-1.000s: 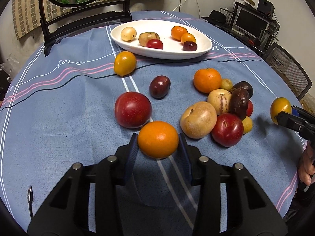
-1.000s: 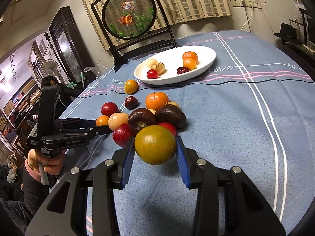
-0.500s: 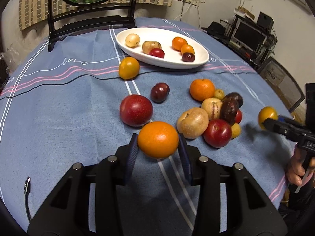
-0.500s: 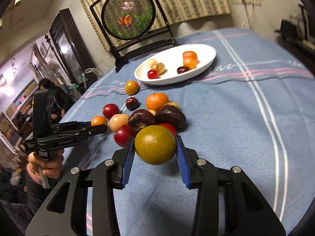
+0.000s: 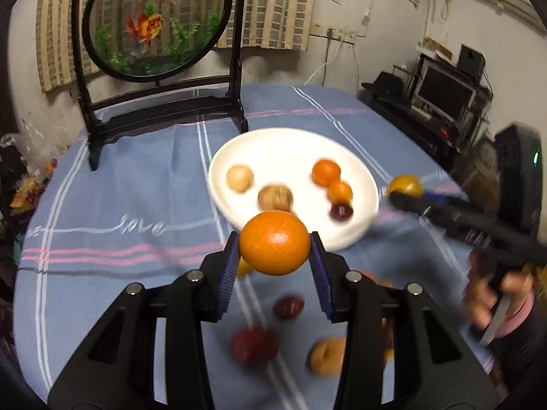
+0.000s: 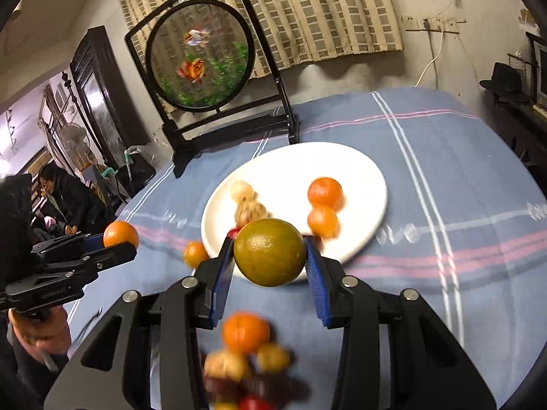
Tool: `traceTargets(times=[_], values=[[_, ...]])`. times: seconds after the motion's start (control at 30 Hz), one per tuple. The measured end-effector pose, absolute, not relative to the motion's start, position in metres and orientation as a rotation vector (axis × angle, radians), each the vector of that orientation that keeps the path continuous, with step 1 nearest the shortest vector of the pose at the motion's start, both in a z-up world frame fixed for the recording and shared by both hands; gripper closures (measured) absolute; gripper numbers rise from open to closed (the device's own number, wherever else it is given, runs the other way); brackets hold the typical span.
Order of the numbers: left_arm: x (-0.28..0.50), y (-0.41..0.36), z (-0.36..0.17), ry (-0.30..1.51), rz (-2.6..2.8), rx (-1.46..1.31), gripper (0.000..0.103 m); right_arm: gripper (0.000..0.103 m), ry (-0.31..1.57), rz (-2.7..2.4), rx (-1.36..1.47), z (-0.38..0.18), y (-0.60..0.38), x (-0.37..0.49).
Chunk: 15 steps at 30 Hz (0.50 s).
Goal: Organize fruits
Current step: 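Carry the orange and yellow-green fruit onto the white plate and open both tools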
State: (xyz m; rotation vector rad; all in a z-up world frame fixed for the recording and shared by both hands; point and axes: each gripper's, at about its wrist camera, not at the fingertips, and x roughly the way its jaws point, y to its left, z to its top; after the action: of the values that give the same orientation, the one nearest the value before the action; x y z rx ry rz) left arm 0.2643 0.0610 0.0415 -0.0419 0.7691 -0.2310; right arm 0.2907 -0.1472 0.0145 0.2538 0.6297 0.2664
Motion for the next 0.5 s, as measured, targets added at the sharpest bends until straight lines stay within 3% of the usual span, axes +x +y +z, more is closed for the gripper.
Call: traceTargets(times=[0.27, 0.5], values=[[0.356, 0.054, 0.005, 0.891, -0.161, -0.055, 0.062, 0.061, 0.762, 0.286, 0.181, -0.013, -0.125, 0.342], [0.386, 0.054, -0.021, 0.943, -0.133, -0.067, 0.062, 0.062, 0.790, 0.288, 0.148, -0.021, -0.125, 0.347]])
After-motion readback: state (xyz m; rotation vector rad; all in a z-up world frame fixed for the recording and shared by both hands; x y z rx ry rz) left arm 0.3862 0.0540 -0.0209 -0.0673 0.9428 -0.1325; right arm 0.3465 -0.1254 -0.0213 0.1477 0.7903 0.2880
